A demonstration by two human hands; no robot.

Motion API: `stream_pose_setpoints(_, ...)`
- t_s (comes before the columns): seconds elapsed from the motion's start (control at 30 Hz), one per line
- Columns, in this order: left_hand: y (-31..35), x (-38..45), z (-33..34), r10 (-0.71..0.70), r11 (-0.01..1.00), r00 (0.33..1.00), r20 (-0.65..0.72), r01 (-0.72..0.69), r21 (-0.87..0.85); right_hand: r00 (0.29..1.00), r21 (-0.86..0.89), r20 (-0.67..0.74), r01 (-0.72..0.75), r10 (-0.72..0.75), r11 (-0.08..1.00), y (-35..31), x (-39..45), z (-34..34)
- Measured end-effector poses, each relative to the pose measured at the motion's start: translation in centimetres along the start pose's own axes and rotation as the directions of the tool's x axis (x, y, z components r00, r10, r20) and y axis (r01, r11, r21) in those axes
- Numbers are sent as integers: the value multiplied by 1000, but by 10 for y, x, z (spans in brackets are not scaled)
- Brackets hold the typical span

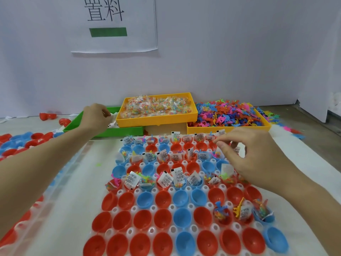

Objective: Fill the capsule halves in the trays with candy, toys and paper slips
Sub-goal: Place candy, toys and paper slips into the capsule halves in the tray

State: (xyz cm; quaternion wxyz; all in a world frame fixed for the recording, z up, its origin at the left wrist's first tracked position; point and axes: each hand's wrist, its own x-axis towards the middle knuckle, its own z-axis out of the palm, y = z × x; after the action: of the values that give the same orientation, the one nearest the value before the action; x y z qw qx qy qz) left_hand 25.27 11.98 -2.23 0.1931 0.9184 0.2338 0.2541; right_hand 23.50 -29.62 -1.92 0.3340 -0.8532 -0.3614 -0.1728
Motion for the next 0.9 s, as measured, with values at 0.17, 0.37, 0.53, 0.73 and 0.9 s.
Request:
stream_pose_setpoints(0.17, -2, -6, -2, -68, 996, 998, 8, 69, -61, 1000, 52, -28, 3, -2, 999, -2, 2, 2)
stream_pose_setpoints(0.37, -1, -10, -8, -53, 999, 998, 42, 53, 8, 999, 96, -36, -24, 28, 995, -2, 6, 0)
stream_pose_setpoints(0.53, -10, -12, -10, -37, 997, 990, 136, 27, 75, 995, 119, -33, -90, 94, 989, 3, 10, -3)
stream_pose_setpoints(0.73, -13, -11, -6, -79, 990, 997, -7, 77, -115, 979, 188, -141, -120, 147, 975, 13, -3, -1)
stream_pose_setpoints(0.9, -10, -13, -5, -153, 972, 988, 0, 150, -183, 971, 201, -200, -90, 131, 975, 11, -11, -4)
